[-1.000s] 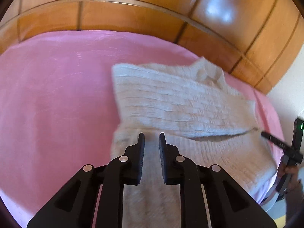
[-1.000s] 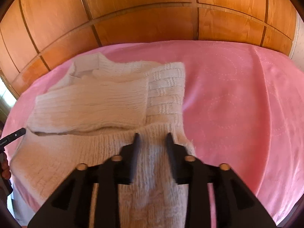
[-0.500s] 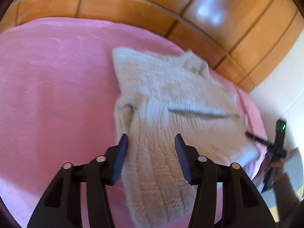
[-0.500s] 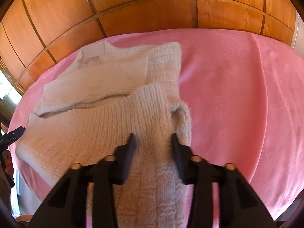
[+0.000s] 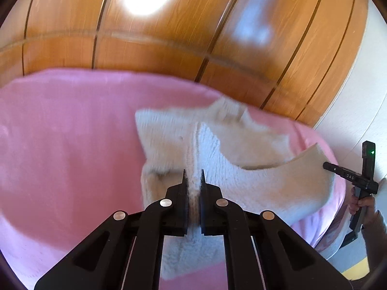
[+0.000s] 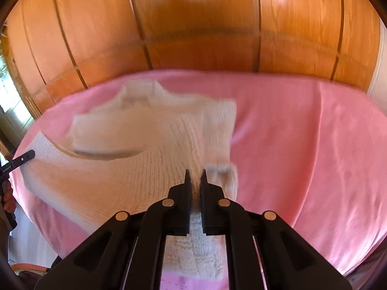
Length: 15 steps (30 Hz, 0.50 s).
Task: Fold small clothes
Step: 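Grasp the sweater hem with both grippers and lift it toward the collar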
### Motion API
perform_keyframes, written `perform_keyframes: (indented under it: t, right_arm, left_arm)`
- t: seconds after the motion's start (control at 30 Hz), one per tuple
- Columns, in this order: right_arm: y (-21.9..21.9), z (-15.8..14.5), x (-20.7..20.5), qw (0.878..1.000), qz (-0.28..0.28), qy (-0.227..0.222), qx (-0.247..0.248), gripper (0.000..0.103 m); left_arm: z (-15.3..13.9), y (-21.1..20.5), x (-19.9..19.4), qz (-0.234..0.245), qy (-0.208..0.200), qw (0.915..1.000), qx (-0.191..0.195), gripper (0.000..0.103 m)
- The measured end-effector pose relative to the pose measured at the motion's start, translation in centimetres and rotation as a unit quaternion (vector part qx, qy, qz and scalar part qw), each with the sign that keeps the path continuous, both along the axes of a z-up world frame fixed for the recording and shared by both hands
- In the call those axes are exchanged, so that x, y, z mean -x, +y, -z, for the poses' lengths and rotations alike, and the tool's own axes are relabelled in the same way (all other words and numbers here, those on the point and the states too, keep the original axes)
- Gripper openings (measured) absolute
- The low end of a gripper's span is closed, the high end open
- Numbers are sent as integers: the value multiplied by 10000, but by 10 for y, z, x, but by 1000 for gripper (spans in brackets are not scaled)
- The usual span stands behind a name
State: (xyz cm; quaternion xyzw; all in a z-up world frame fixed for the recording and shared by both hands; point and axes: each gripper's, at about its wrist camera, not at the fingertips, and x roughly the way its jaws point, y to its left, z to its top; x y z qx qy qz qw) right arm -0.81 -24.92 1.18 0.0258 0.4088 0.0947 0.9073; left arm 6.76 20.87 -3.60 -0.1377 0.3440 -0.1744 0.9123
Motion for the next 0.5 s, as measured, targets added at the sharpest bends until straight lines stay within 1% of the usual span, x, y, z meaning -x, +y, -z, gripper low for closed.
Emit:
perform_keyframes:
  t: [0.03, 0.13, 0.2, 0.27, 0.33, 0.43, 0.5]
  right_arm:
    - [0, -9, -2, 9999, -1, -117, -34, 5]
    - [-4, -34, -21, 9987, 89, -454, -209, 5]
    - [-5, -39, -37, 9981, 174, -538, -227, 5]
    - [-7, -36, -64, 9977, 300, -544, -256, 5]
    - [-8, -29, -90, 9976, 428, -500, -236, 5]
    - [-10, -9, -137, 9967, 682, -382, -215, 5]
    - [-10, 4, -159, 9962, 798, -336, -88, 5]
  left_arm:
    - [-11, 1, -1, -12, -145, 9999, 37, 5]
    - [-30, 0, -12, -31, -395, 9992, 54, 5]
    - [-39, 2, -29, -120, -499, 9987, -5, 5]
    - [-42, 1, -55, -218, -506, 9985, -66, 5]
    - [-39, -2, -79, -301, -450, 9984, -154, 5]
    - [-28, -6, -124, -472, -307, 9979, -335, 5]
    - [-17, -8, -156, -585, -181, 9972, -422, 5]
